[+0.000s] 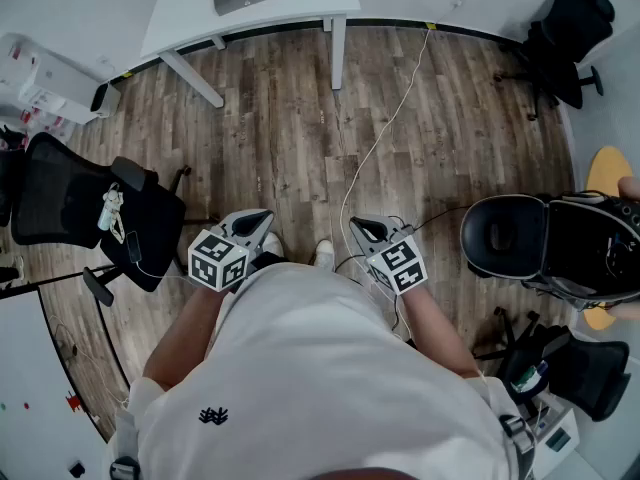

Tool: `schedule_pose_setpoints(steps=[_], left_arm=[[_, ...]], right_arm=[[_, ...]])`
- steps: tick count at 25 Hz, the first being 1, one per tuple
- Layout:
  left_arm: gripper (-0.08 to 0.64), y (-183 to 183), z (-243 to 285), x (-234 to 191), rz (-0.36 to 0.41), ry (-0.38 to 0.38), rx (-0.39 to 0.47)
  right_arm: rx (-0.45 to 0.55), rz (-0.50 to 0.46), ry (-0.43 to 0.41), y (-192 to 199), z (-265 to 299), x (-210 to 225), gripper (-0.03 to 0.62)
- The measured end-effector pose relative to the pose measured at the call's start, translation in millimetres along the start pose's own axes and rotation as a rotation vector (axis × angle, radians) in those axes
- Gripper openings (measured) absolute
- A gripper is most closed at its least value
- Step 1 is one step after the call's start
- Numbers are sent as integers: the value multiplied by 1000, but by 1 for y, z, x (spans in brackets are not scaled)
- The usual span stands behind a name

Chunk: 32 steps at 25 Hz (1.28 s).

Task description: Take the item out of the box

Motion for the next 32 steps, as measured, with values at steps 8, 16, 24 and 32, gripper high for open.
schedule_pose_setpoints(steps=[8, 16, 24, 32], left_arm=[[6, -21, 6, -18, 27, -20, 25], [6, -40, 14, -63, 2, -4, 67], [8, -90, 32, -132, 38, 78, 91], [8, -124, 18, -212, 19, 78, 131]], right_arm=[[2, -6, 4, -5, 14, 14, 6], [-49, -33, 0, -35, 50, 29, 6], [-55, -10, 42, -98, 109, 62, 12], [-63, -53, 42, -170, 184, 85, 55]])
Point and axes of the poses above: the fingertips, and each gripper's own axes: z forward along the fingers, x to its right, y out of its underside, the point moved 5 cm from there along -z, backward along the fingers, and after that the axes turned 7 degrees about -z, right-handed, at the moved point
